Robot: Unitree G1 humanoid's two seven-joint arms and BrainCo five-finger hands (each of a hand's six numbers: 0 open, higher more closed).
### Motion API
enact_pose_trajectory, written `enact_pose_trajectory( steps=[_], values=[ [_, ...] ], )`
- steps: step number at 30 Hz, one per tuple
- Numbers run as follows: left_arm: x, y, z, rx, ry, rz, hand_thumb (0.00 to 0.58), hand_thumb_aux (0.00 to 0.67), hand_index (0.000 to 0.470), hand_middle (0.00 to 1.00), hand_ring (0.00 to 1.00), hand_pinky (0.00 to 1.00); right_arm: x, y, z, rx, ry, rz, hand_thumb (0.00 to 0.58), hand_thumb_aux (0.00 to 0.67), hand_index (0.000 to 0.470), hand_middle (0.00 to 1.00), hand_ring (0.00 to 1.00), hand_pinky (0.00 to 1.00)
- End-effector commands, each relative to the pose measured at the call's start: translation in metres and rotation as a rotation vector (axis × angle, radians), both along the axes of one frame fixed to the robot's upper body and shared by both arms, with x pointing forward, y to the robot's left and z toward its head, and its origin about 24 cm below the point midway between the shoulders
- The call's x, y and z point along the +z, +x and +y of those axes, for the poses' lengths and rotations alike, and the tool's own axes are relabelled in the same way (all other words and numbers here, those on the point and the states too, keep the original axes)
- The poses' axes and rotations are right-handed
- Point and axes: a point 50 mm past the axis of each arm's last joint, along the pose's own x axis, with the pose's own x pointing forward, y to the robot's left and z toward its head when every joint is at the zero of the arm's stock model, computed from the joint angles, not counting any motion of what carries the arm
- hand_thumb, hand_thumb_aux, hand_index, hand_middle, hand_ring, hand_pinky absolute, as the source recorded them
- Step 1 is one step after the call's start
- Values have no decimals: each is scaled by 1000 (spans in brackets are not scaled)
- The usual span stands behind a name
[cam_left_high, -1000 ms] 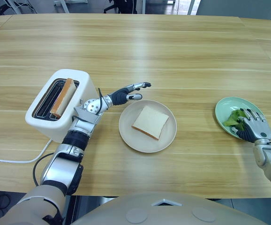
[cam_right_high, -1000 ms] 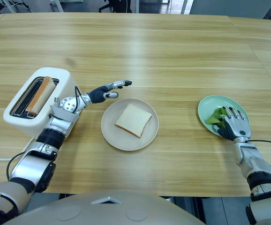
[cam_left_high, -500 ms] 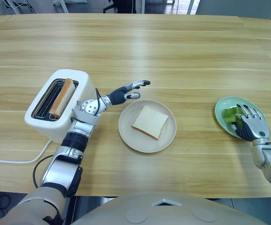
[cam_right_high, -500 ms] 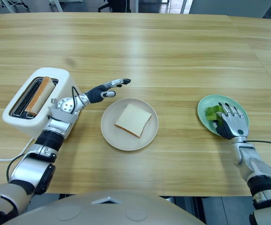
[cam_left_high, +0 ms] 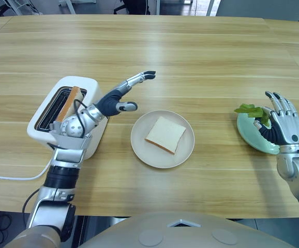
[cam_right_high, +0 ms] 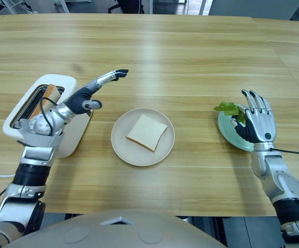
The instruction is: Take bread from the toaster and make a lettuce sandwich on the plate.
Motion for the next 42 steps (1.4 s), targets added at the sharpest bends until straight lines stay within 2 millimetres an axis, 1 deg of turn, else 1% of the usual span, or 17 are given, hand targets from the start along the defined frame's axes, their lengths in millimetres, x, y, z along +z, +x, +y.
enact_pose_trajectory(
  steps=[1,2,3,5,8,10,13,15,17,18,21,23,25,28,33,38,42],
  values=[
    [19,-9,31,88,-14,-52,0,0,0,0,0,0,9,4,21,80,22,-21,580,670,460,0,0,0],
    [21,-9,39,122,-6,-61,0,0,0,0,0,0,11,5,25,93,25,-28,580,670,460,0,0,0],
    [25,-12,52,170,10,-74,0,0,0,0,0,0,13,8,33,118,29,-38,580,670,460,0,0,0],
    [29,-17,67,223,29,-90,0,0,0,0,0,0,16,11,42,153,33,-47,580,670,460,0,0,0],
    [37,-24,90,337,77,-116,0,0,0,0,0,0,17,18,64,226,40,-43,580,670,460,0,0,0],
    [39,-26,113,459,111,-103,0,0,0,0,0,0,9,27,83,281,39,-24,580,670,460,0,0,0],
    [37,-28,131,568,178,-89,0,0,0,0,0,0,-1,35,102,325,19,1,580,670,460,0,0,0],
    [34,-33,149,671,276,-77,0,0,0,0,0,0,-10,42,120,374,21,25,580,670,460,0,0,0],
    [28,-36,157,715,362,-59,0,0,0,0,0,0,-16,46,132,406,11,40,580,670,460,0,0,0],
    [26,-35,158,718,385,-54,0,0,0,0,0,0,-18,46,135,412,10,43,580,670,460,0,0,0],
    [9,-34,160,713,507,3,0,0,0,0,0,0,-29,48,148,451,-6,82,580,670,460,0,0,0],
    [-3,-35,157,687,579,43,0,0,0,0,0,0,-40,48,157,479,-33,124,580,670,460,0,0,0],
    [-10,-36,156,668,623,65,0,0,0,0,0,0,-49,46,161,494,-47,161,580,670,460,0,0,0],
    [-11,-36,155,663,650,69,0,0,0,0,0,0,-59,42,164,515,-57,198,580,670,460,0,0,0],
    [-14,-37,146,593,672,75,0,0,0,0,0,0,-69,30,172,566,-65,244,580,670,460,0,0,0],
    [-15,-36,144,576,698,84,0,0,0,0,0,0,-72,15,180,629,-59,269,580,670,460,0,0,0],
    [-14,-35,142,564,709,85,0,0,0,0,0,0,-66,9,183,641,-48,246,580,670,460,0,0,0]
  ],
)
